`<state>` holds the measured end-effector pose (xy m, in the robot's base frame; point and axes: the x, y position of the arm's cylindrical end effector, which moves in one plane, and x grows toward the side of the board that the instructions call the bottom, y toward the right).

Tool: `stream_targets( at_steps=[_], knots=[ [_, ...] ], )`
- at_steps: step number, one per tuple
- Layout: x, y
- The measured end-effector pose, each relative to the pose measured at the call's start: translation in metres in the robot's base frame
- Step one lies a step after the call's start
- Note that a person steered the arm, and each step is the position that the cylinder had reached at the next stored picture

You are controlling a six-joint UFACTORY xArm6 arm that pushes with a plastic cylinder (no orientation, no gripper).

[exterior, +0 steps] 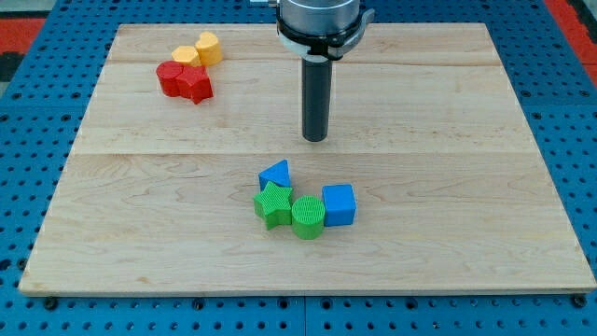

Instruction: Separate the red blocks and yellow blocks

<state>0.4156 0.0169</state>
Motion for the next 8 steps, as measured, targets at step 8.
stream_targets(
  at_steps=[8],
  knots=[
    [-0.021,-0.213]
  ],
)
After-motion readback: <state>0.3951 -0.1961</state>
